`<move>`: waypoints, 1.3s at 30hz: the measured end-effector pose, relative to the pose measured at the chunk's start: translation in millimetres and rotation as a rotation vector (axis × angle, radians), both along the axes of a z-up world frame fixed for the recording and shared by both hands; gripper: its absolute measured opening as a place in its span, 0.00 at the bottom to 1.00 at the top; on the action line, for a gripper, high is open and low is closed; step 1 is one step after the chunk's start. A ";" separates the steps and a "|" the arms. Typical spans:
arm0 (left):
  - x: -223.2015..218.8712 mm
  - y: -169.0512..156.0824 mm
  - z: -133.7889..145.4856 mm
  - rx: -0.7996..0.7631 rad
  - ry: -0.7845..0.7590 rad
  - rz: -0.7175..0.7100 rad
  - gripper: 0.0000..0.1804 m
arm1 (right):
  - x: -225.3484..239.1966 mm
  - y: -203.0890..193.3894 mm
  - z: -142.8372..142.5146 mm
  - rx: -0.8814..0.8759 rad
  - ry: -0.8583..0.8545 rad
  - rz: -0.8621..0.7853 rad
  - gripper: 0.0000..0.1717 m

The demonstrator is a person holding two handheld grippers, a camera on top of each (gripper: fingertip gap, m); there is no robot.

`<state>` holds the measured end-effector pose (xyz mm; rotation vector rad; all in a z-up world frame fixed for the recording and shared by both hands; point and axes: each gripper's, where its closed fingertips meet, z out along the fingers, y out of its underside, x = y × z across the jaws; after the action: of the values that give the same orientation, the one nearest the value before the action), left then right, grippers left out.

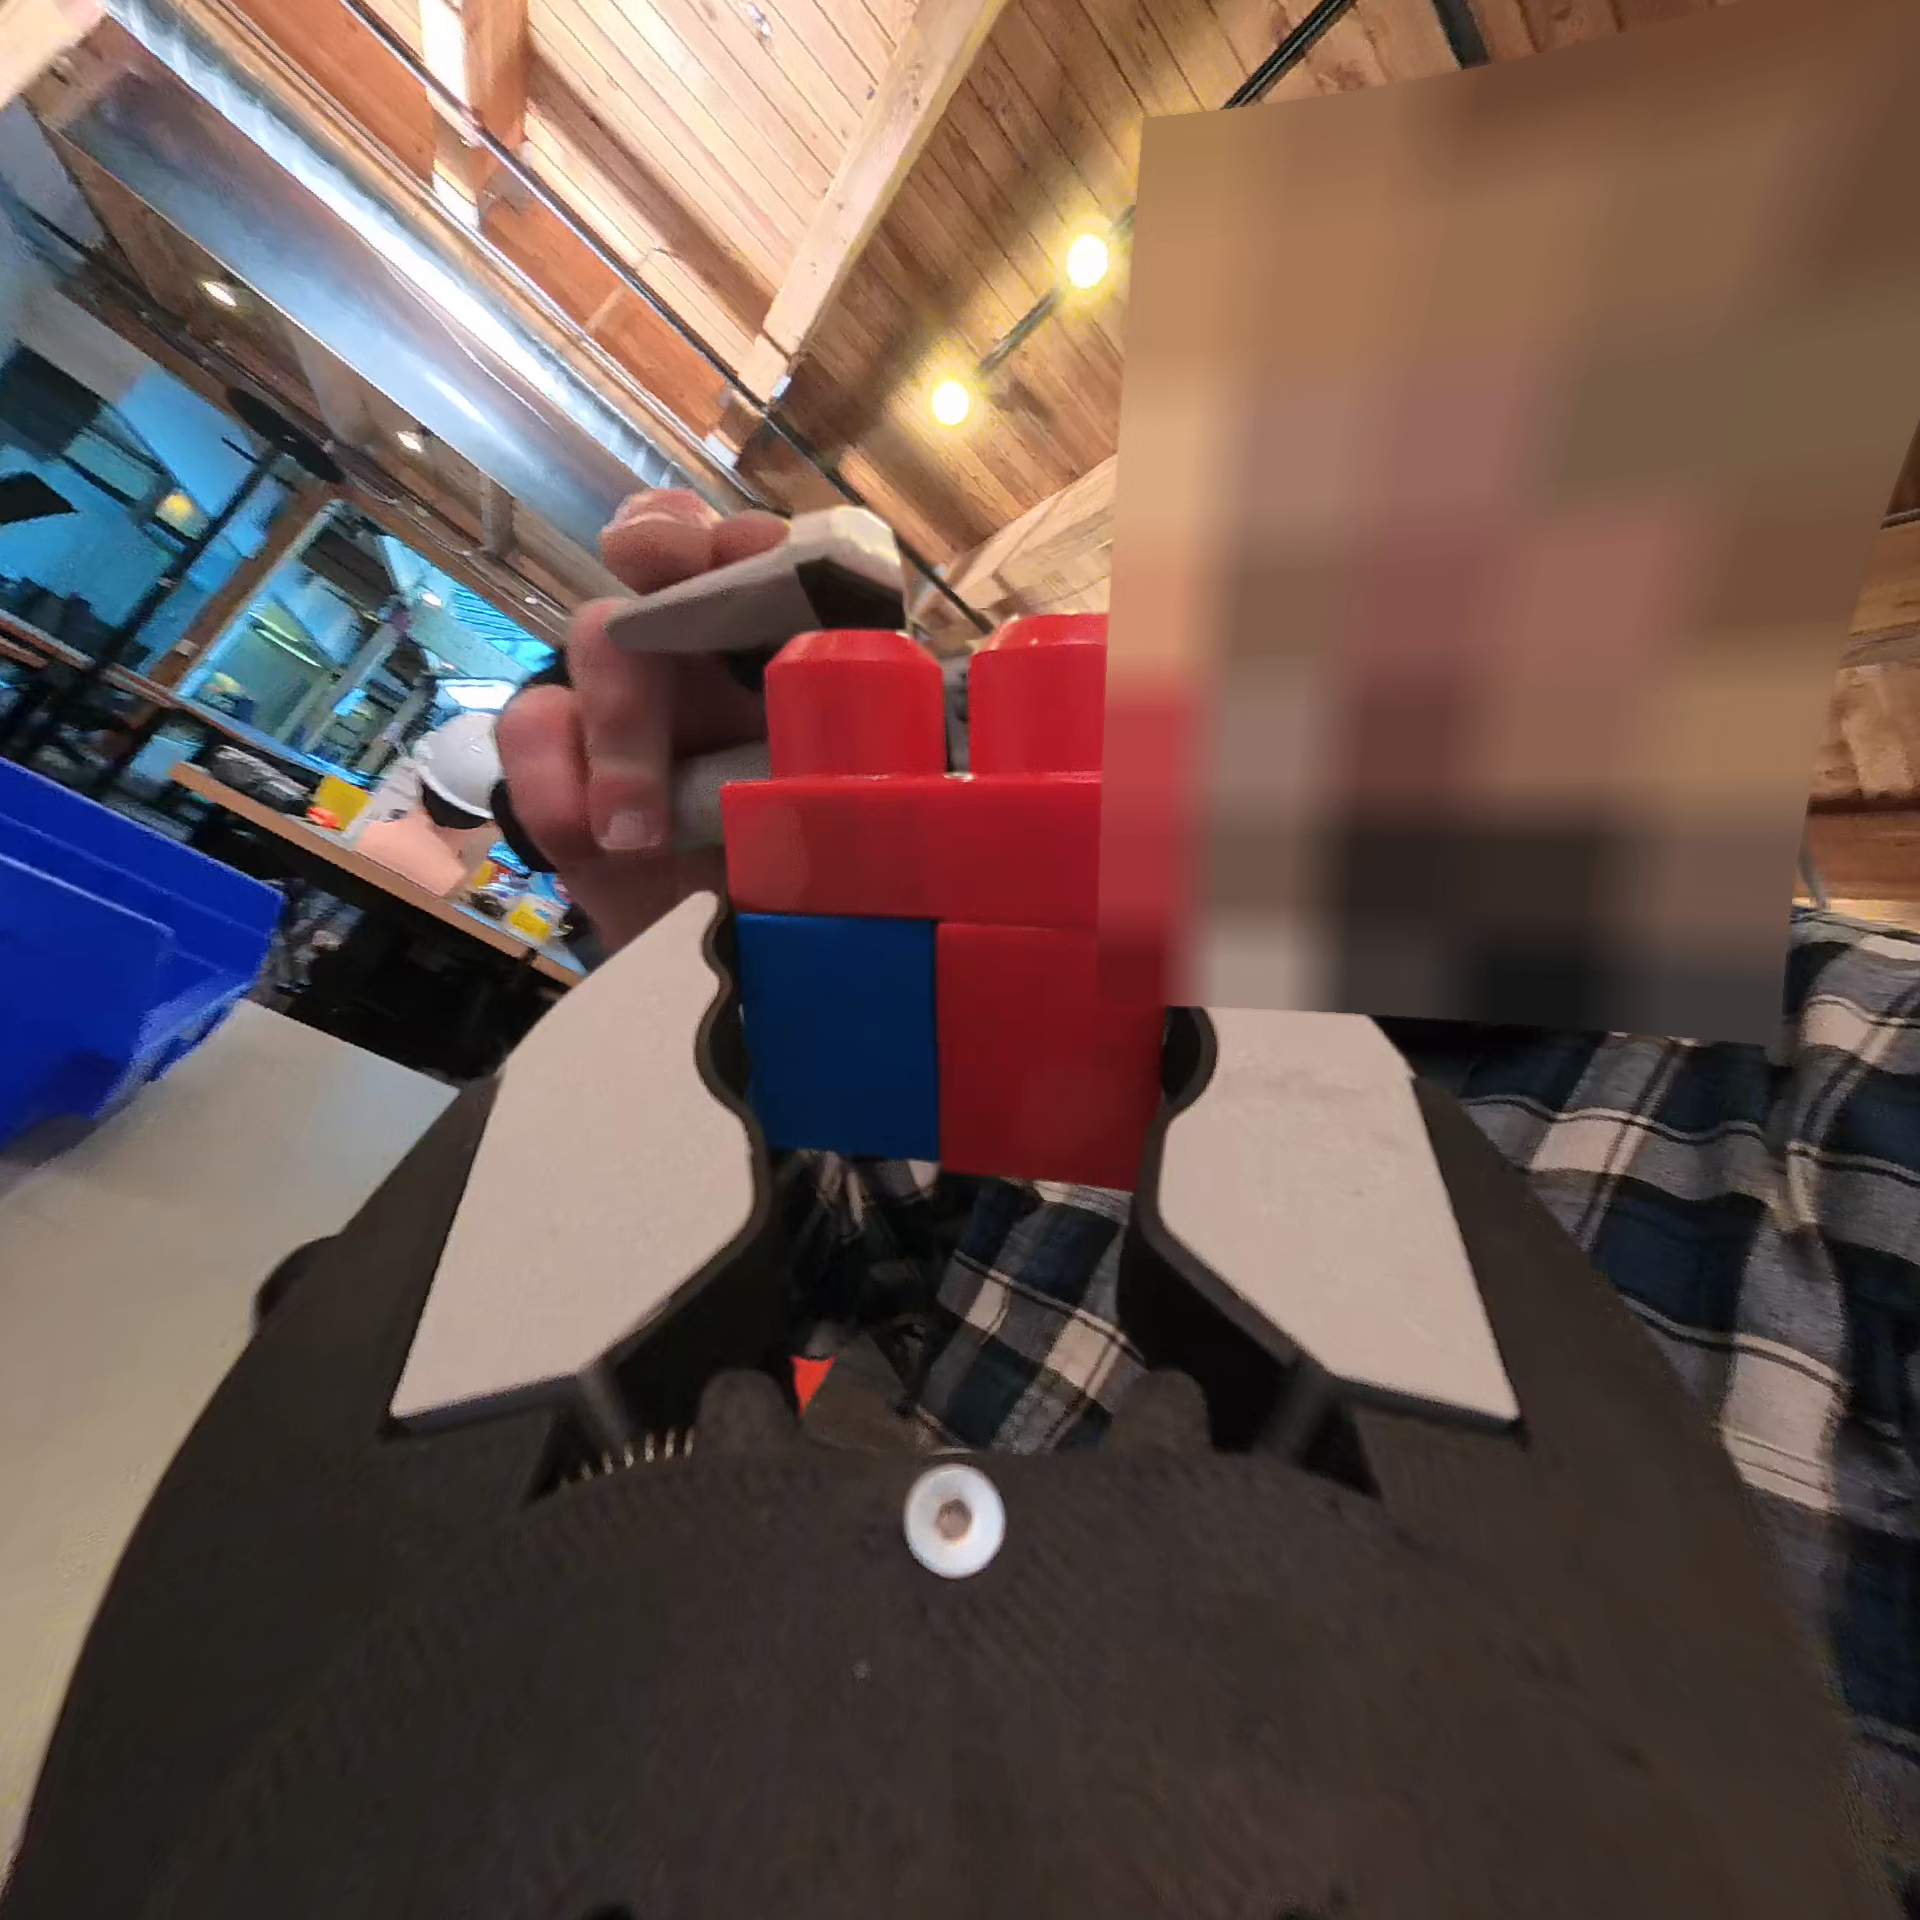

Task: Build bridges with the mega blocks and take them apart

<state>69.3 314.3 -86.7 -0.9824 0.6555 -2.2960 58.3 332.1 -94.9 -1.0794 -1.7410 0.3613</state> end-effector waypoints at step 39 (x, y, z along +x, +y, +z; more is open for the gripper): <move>-8.3 23.6 -8.2 -0.106 -0.061 0.066 0.42 | -0.2 6.8 -7.3 0.065 0.027 -0.075 0.53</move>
<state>61.0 337.9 -94.9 -0.9629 0.4735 -2.3120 58.1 338.9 -102.1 -1.0846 -1.6723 0.2702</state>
